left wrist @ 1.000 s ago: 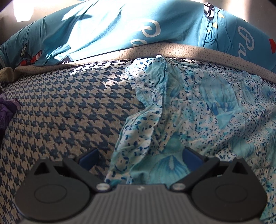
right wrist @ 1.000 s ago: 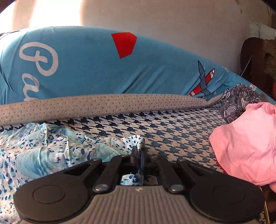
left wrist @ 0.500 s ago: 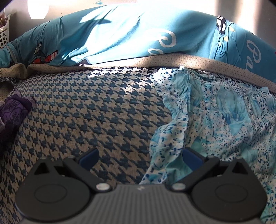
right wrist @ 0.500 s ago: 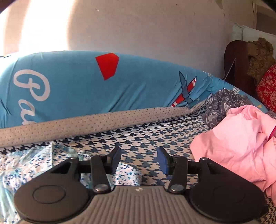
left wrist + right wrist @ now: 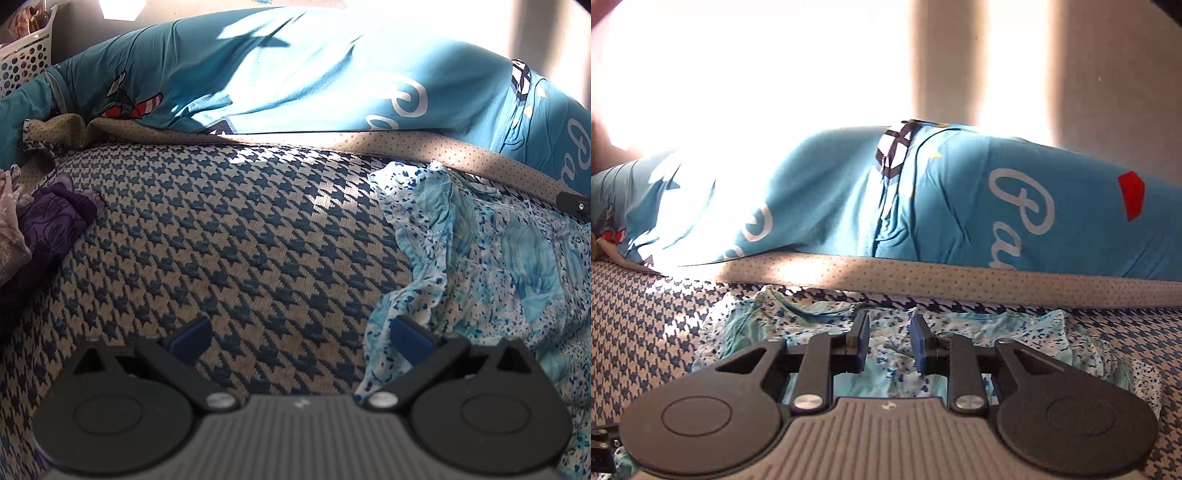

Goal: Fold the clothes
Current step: 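Bring the right tool back toward the left tool over the garment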

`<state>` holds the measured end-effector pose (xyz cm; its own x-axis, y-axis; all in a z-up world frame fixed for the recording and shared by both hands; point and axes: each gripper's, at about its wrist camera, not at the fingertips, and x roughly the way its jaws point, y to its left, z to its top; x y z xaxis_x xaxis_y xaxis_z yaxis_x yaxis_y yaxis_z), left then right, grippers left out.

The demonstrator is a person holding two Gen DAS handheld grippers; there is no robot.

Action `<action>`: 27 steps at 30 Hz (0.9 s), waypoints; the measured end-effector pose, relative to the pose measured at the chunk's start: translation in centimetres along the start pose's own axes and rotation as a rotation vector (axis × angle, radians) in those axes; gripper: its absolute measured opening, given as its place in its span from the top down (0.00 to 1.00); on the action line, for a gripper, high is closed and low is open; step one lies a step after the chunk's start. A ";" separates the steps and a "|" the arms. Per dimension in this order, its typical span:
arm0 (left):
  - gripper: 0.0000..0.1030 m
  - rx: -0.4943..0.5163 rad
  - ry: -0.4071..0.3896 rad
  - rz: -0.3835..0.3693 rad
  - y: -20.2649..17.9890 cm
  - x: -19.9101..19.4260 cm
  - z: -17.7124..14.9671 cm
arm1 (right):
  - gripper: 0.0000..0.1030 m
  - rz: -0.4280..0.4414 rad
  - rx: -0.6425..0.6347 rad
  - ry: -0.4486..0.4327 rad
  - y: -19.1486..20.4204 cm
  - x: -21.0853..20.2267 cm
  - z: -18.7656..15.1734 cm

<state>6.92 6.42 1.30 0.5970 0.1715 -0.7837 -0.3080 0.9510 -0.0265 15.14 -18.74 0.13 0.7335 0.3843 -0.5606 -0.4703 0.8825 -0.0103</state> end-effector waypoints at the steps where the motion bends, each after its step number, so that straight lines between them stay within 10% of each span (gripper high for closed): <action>1: 0.00 -0.011 -0.003 0.009 0.3 0.0 0.1 | 0.83 0.034 -0.029 0.002 1.2 0.2 -0.2; 9: 0.00 -0.064 -0.011 0.074 2.0 0.1 0.8 | 0.88 0.240 -0.193 0.023 9.4 2.7 -2.3; 21: 0.00 -0.135 -0.004 0.099 3.6 0.4 1.4 | 0.63 0.170 -0.303 0.046 14.0 7.5 -3.2; 27: 0.00 -0.192 -0.016 0.128 5.0 0.1 1.9 | 0.88 0.197 -0.288 0.043 14.2 8.5 -3.5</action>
<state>6.83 11.68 2.21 0.5551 0.2931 -0.7784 -0.5163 0.8551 -0.0462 13.01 -3.90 -7.71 0.5964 0.5229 -0.6090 -0.7244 0.6774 -0.1278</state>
